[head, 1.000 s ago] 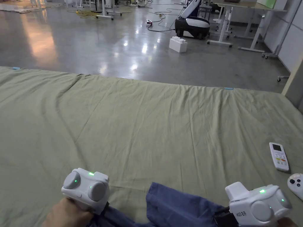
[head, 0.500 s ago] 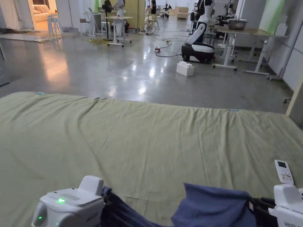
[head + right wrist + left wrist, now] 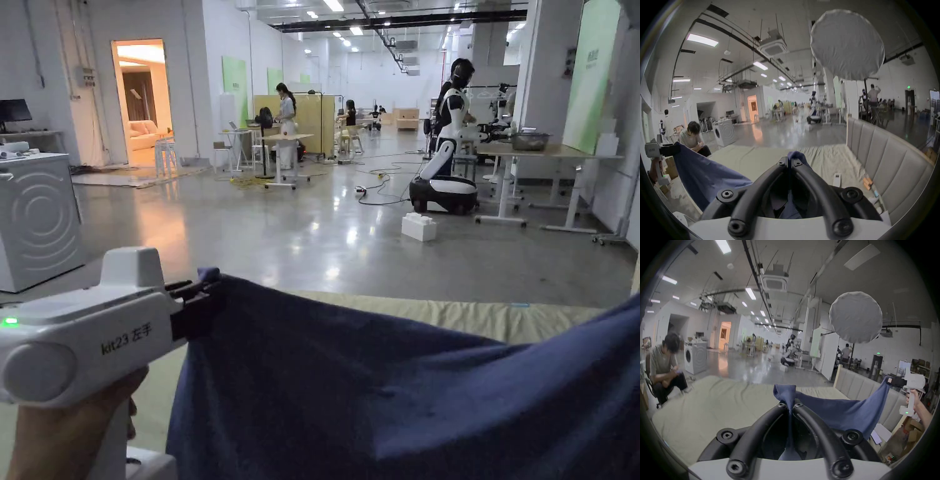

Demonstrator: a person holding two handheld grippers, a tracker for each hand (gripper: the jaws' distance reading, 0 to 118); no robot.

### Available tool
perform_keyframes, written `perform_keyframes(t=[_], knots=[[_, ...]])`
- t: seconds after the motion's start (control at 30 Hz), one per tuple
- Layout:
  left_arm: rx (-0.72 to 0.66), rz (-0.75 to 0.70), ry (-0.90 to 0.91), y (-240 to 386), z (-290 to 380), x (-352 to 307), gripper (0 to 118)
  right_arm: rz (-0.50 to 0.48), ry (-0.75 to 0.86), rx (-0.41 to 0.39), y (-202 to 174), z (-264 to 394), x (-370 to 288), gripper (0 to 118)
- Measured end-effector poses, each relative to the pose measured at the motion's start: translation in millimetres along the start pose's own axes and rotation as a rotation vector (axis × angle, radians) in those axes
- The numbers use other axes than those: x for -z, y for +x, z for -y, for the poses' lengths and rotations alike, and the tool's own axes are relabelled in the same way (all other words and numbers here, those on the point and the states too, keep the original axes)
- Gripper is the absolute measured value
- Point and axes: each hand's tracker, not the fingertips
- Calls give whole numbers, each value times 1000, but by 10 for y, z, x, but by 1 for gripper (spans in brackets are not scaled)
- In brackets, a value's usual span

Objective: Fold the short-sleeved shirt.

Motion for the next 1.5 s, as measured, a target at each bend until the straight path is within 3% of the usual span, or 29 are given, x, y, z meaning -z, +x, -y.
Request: perform_keyframes(t=[0.17, 0.23, 0.27, 0.47, 0.5, 0.6, 0.67, 0.73, 0.77, 0.87, 0.9, 0.97, 1.0, 1.03, 1.27, 1.3, 1.33, 1.37, 1.5], knots=[[5, -59, 93, 106, -511, -246, 3, 74, 157, -128, -105, -648, -141, 3], [21, -166, 102, 156, -668, -286, 3, 104, 157, -80, -118, -793, -180, 3], [22, -177, 122, 53, -712, -236, 3, 113, 201, -113, -136, -898, -205, 3], [65, -186, 167, 40, -915, -224, 3, 176, 184, -116, -137, -976, -223, 3], [59, -180, 167, 36, -936, -207, 3, 181, 19, 19, -39, -907, -105, 3], [93, -205, 154, 73, -885, -59, 3, 195, 25, 14, 233, -822, 108, 3], [124, -217, 146, 91, -864, 10, 3, 176, 25, 12, 95, -931, 326, 3], [116, -212, 121, 57, -859, 133, 3, 188, 12, -18, 298, -915, 610, 3], [116, -209, 111, 32, -852, 202, 3, 277, 64, -91, 103, -990, 361, 3], [107, -206, 78, -33, -802, 545, 3, 282, 51, -98, 409, -1010, 768, 3], [112, -208, 73, -45, -790, 640, 3, 232, 49, -93, 126, -1006, 635, 3], [121, -211, 64, -57, -790, 782, 3, 246, 46, -102, -55, -998, 417, 3], [121, -207, 64, -81, -799, 859, 3, 249, 45, -107, -54, -999, 416, 3], [118, -192, 64, -116, -814, 928, 3, 294, 96, -161, -95, -1048, 489, 3], [40, -194, 66, -152, -948, 1579, 3, 362, 83, -190, -54, -1071, 511, 3], [51, -196, 71, -155, -928, 1665, 3, 397, 48, -170, -23, -1098, 1212, 3], [71, -200, 77, -145, -910, 1745, 3, 393, 61, -148, 23, -1098, 1474, 3], [70, -212, 66, -157, -903, 1845, 3, 389, 81, -125, 78, -1088, 1612, 3], [12, -221, 68, -262, -953, 2137, 3, 410, 103, -172, 113, -1136, 2040, 3]])
